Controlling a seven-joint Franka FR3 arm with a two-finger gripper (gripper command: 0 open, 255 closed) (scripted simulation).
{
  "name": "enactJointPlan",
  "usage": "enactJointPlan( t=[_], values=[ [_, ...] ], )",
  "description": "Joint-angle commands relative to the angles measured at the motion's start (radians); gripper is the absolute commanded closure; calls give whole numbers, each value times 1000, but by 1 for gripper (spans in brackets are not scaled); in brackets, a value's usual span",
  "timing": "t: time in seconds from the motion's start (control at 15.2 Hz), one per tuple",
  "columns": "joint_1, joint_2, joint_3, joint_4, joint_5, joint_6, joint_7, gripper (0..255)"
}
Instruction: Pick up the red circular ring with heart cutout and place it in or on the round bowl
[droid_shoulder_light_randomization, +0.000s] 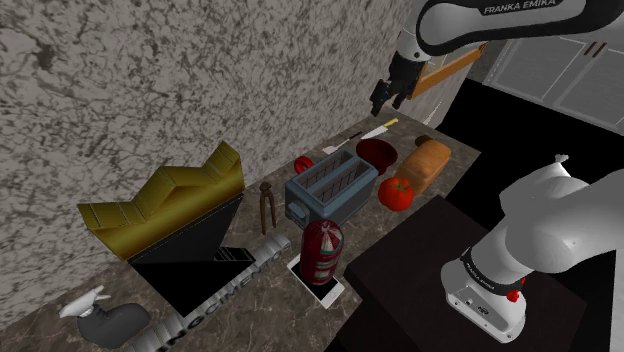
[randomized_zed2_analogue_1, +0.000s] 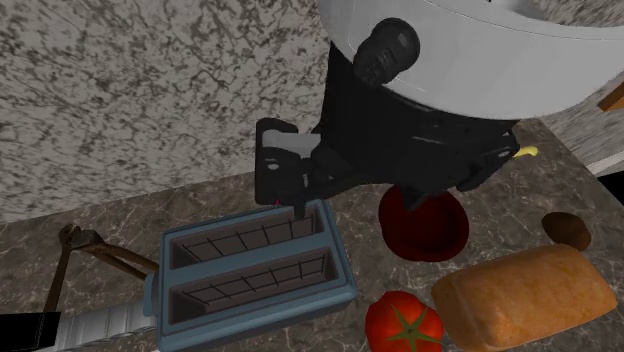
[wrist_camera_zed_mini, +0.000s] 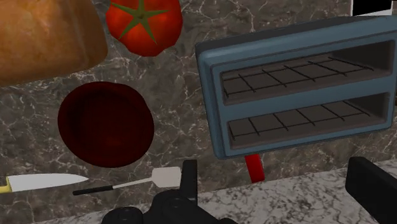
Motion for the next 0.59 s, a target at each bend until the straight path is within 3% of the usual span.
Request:
enactJointPlan(
  t=[0.0, 0.53],
  values=[
    [10, 73, -7, 13, 15, 50, -21, 0],
    [37, 383, -29, 134, 98, 191, -131, 0]
  ],
)
